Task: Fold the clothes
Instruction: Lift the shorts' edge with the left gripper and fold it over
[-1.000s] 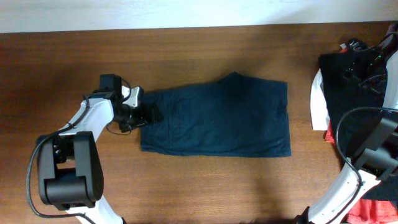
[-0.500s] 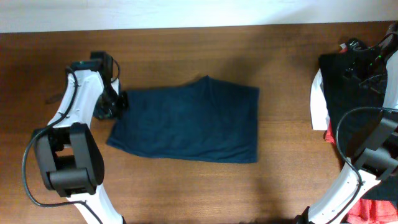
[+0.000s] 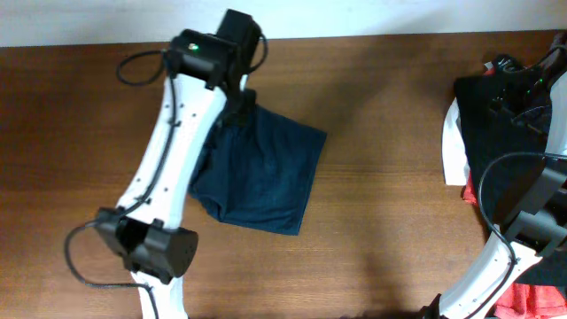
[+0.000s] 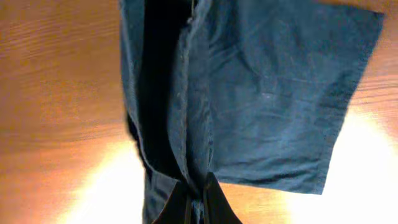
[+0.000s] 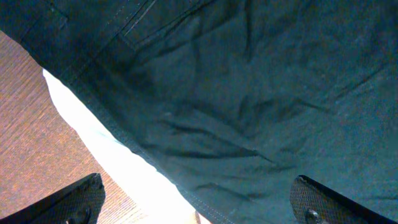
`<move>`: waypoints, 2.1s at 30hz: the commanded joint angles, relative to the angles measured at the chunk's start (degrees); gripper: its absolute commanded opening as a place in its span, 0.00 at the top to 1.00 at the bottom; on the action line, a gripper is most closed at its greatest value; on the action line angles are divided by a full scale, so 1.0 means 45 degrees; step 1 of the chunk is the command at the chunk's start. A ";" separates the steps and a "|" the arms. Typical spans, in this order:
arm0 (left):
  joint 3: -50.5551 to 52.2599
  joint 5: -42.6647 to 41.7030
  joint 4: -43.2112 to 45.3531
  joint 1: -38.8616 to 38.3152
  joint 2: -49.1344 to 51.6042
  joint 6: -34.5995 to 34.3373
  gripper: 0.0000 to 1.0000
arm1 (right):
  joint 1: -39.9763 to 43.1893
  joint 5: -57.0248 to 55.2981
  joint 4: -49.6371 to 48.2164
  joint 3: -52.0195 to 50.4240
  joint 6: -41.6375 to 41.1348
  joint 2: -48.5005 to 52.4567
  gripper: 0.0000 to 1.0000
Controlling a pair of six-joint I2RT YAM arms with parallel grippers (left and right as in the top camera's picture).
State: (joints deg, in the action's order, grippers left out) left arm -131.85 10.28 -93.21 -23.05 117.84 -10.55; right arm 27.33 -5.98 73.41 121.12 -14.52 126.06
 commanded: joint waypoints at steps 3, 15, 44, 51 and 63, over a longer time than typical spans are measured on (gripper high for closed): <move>0.0160 -0.2157 0.0729 -0.1054 0.2370 -0.0117 0.99 | 0.0015 -0.0063 0.0015 0.0155 0.0039 -0.0238 0.01; 0.0175 -0.4036 0.1559 -0.2594 0.5051 -0.0024 0.99 | 0.0015 -0.0063 0.0015 0.0155 0.0039 -0.0238 0.01; -0.1219 -0.1258 0.0117 1.0239 0.2424 0.1627 0.99 | 0.0015 -0.0063 0.0015 0.0155 0.0039 -0.0238 0.01; -0.1214 0.3580 -0.0782 1.0239 0.2380 -0.1472 0.99 | 0.0015 -0.0063 0.0015 0.0155 0.0039 -0.0238 0.01; -0.0724 -0.2249 -0.0782 0.7791 0.1525 0.0563 0.99 | 0.0015 -0.0063 0.0015 0.0155 0.0039 -0.0238 0.01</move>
State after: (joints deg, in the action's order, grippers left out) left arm -136.29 3.01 -96.64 17.39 126.54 -9.78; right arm 27.33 -5.98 73.43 121.12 -14.55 126.06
